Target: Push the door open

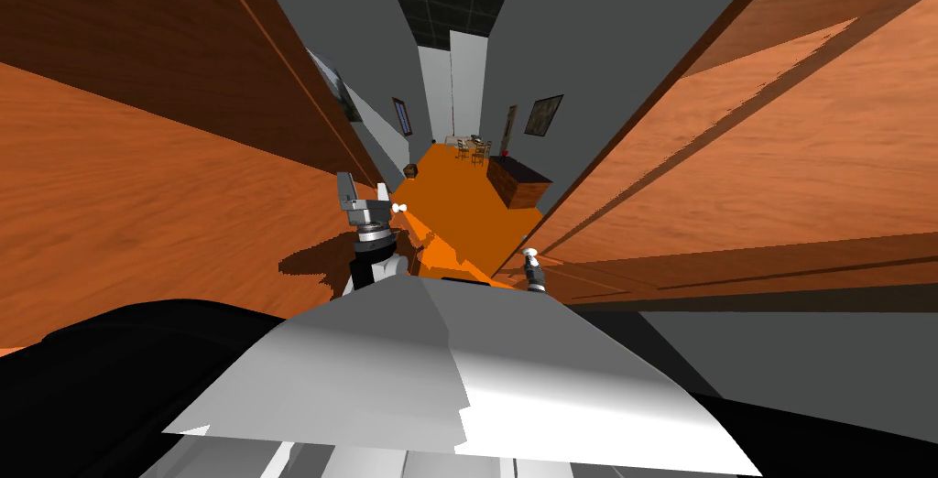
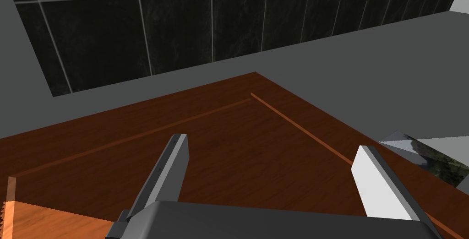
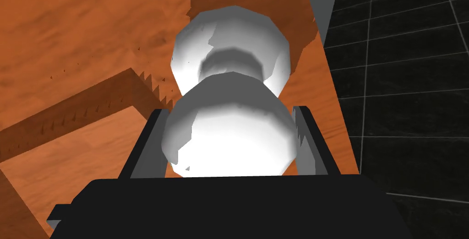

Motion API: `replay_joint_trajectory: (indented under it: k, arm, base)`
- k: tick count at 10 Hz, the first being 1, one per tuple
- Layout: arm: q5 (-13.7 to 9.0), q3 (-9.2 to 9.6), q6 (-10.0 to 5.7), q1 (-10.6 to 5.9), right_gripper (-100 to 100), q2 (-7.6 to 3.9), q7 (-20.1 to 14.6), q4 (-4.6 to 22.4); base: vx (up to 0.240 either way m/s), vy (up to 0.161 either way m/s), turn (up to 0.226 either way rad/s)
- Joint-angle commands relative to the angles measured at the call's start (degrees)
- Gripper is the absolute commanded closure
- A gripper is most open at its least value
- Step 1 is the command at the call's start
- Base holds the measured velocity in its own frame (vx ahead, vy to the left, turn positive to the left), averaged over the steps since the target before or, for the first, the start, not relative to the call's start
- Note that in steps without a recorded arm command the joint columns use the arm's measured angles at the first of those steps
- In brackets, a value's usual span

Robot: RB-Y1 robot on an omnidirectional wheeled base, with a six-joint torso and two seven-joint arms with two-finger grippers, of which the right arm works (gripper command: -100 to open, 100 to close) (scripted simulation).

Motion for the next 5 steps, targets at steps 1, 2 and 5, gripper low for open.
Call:
replay_joint_trajectory:
  k: [1, 2, 5]
  arm:
    - [-0.73, -0.06, 0.02, -0.29, 100, -0.23, -2.18, -0.22]
    - [-1.74, 0.15, 0.04, -0.63, 100, -0.26, -4.14, 0.06]
    - [-3.78, 0.57, 0.08, -1.32, 100, -0.31, -8.22, 0.62]
  base:
    - [0.035, -0.005, 0.003]
    - [0.034, -0.006, 0.003]
    - [0.032, -0.009, 0.004]
